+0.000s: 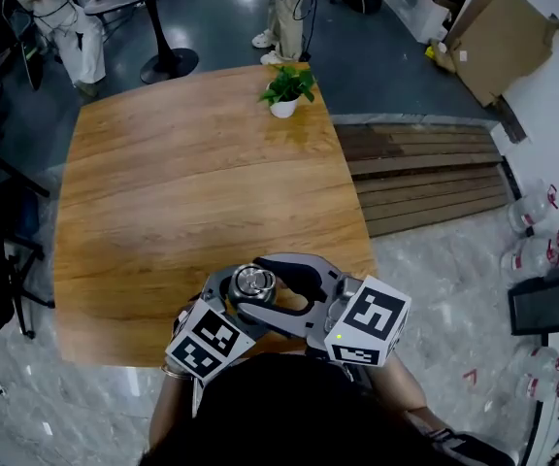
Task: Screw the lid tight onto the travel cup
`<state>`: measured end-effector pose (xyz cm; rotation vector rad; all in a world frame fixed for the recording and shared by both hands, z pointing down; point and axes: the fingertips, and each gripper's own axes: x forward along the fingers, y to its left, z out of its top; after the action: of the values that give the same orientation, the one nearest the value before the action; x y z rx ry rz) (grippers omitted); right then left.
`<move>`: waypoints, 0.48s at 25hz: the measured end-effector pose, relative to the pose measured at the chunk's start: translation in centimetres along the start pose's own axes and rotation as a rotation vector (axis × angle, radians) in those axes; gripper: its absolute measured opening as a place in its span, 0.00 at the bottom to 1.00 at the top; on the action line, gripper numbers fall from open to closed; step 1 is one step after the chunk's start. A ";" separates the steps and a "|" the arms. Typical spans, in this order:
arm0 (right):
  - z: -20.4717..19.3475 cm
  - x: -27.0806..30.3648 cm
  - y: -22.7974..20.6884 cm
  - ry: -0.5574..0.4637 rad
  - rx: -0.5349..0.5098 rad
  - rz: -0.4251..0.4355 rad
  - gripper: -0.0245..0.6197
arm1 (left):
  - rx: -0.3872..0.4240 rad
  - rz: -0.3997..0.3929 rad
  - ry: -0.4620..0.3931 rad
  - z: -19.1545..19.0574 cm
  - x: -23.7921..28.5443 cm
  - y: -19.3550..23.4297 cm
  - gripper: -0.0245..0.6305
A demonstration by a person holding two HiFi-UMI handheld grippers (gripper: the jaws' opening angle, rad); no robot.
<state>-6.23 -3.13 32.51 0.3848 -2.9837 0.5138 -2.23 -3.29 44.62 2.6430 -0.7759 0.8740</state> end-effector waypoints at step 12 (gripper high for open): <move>0.3 -0.2 1.5 -0.001 0.002 0.134 0.44 | 0.014 -0.150 -0.082 0.8 -0.9 -2.2 0.65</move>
<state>-6.39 -1.84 31.72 0.1863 -3.0240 0.5284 -1.22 -1.44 43.28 2.7226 -0.5829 0.7388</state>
